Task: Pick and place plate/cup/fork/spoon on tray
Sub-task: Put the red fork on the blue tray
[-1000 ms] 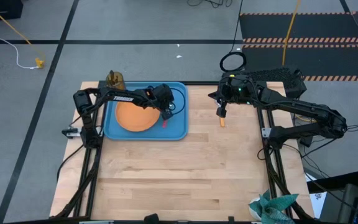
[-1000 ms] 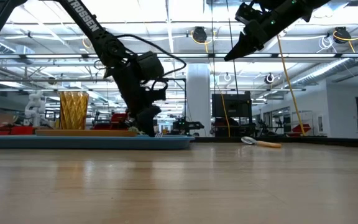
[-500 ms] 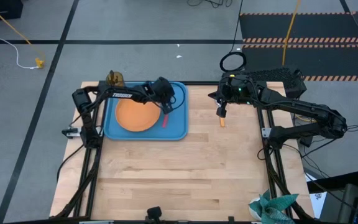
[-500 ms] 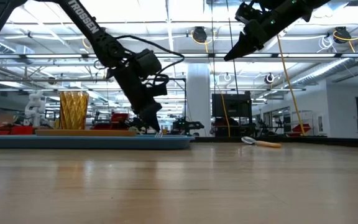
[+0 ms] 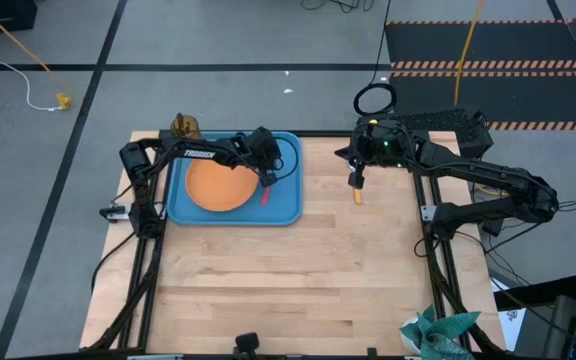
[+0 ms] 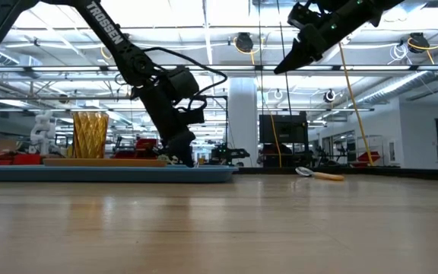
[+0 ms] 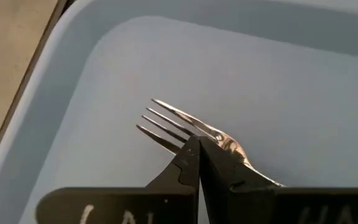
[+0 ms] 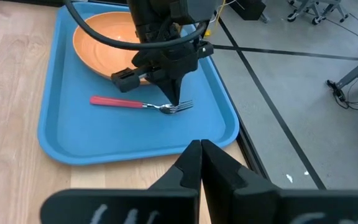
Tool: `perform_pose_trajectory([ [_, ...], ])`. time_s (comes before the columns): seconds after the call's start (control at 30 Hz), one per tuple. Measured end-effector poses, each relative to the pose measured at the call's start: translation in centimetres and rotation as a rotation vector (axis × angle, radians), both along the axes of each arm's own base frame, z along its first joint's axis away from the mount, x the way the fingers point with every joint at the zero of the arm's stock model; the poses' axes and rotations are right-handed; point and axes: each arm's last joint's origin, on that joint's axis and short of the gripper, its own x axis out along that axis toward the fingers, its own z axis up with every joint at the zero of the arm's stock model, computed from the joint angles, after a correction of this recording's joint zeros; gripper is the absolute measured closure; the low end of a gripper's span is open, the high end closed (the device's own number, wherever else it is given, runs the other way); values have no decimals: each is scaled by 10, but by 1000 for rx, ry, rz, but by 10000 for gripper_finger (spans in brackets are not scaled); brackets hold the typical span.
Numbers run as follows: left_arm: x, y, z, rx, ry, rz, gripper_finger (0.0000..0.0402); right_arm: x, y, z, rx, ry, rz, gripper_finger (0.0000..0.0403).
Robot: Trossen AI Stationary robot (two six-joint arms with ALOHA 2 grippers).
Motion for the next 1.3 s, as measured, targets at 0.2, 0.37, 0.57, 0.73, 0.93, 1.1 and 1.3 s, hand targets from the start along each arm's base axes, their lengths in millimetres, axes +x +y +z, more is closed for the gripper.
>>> perform_pose_trajectory([
  [0.2,-2,3,0,13,7,42,395,0,0,0,1,5,1,403],
  [0.37,-4,6,0,22,12,65,396,0,0,-1,3,7,0,403],
  [0.57,-6,9,0,21,17,83,398,0,0,-1,4,8,0,403],
  [0.73,-3,7,1,38,6,54,394,0,0,-1,4,8,0,403],
  [0.93,-5,9,0,33,16,58,396,0,0,-1,4,7,0,403],
  [1.1,-7,11,0,29,14,70,398,0,0,-1,5,7,0,403],
  [1.3,-4,10,1,36,-5,55,394,0,0,-1,10,5,-4,403],
])
